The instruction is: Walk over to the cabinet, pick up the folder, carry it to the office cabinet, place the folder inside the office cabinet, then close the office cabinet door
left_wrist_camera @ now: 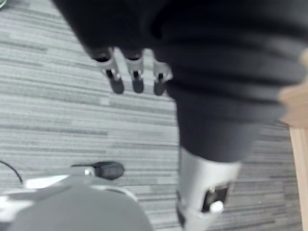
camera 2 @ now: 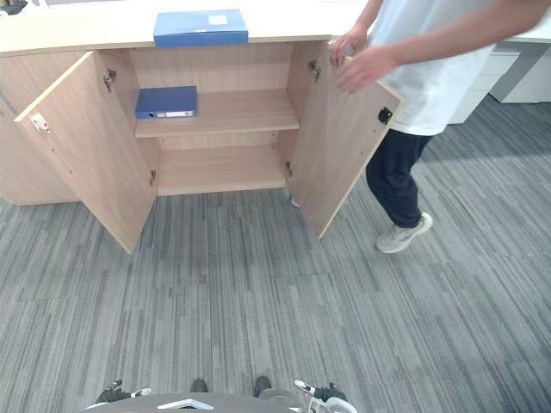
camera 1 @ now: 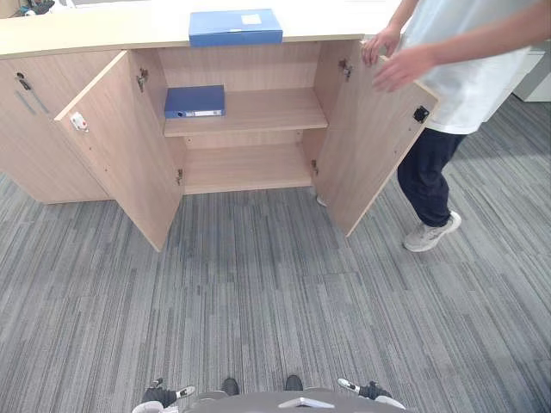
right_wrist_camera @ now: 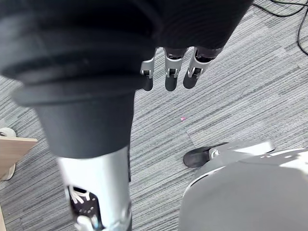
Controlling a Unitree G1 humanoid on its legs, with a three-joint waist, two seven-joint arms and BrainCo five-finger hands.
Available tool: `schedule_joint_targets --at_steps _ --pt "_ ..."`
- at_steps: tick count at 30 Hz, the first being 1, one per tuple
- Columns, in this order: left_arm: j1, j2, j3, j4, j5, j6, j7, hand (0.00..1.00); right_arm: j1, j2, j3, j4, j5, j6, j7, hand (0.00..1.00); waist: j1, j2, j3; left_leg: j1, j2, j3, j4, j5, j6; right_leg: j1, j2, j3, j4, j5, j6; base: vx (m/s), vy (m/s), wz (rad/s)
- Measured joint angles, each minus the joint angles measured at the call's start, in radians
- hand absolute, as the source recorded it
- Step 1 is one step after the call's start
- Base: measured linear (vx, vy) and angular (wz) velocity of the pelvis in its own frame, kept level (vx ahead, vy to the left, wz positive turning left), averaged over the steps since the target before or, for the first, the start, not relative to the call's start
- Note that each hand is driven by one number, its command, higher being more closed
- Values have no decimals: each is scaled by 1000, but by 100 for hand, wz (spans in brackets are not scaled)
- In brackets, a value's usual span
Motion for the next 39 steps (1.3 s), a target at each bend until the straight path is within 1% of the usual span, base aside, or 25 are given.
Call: schedule_joint_targets --at_steps 6,9,17,23,25,31,33,35,36,38,39 --pt "-2 0 -1 0 0 -1 0 0 -9 1 -1 0 -16 0 0 0 0 0 6 14 -3 9 -4 0 0 11 -5 1 -1 -3 4 -38 -5 -2" --pt "-2 0 -6 0 1 -1 0 0 -9 0 0 -1 -17 0 1 0 -1 1 7 21 -3 14 -21 10 -1 7 -4 2 -1 -2 3 -56 -20 -3" --pt "-2 1 -9 0 1 -4 -1 0 -9 0 1 -1 -17 1 1 0 0 1 8 17 -3 24 -28 10 0 8 -2 6 -22 6 -1 -33 -17 -3" --pt "-4 2 -10 -1 1 -7 -2 0 -13 -1 1 -1 -18 1 1 0 0 1 15 12 2 31 -28 2 -7 5 4 15 -26 6 -1 2 -26 -5" --pt "-10 3 -10 -1 1 -8 -2 0 -21 -1 1 -2 -18 1 1 0 9 0 21 4 5 54 -28 -6 -4 -13 8 35 -26 6 -1 -4 -19 -24" --pt "-24 16 -11 -8 0 -8 -3 0 -41 6 0 -7 -18 1 1 0 18 -11 32 -27 3 90 -21 -29 1 -59 7 73 -25 3 3 35 -2 -21" --pt "-28 20 -10 -10 -1 -8 -3 0 -50 24 0 -24 -18 1 1 0 20 -17 36 -60 3 110 31 -68 8 -82 2 91 -14 -5 13 73 24 -25" --pt "-33 21 -10 -16 -1 -8 -3 0 -63 36 0 -26 -18 1 1 0 20 -14 39 -91 5 118 94 -113 12 -118 -3 102 48 -43 23 129 51 -19" --pt "-33 20 -10 -22 -2 -8 -3 0 -69 41 -1 -29 -18 1 2 0 21 -11 43 -98 7 124 127 -141 15 -145 -6 103 117 -80 34 147 62 -14" --pt "-35 16 -11 -42 -2 -9 -3 0 -77 44 -2 -40 -18 0 2 0 24 -5 56 -96 6 130 167 -172 18 -192 -17 84 256 -134 51 146 73 -5" --pt "-45 15 -12 -45 -2 -9 -3 0 -82 45 -3 -59 -18 0 3 0 26 -2 73 -80 3 130 178 -177 17 -231 -28 66 375 -155 57 156 103 8"
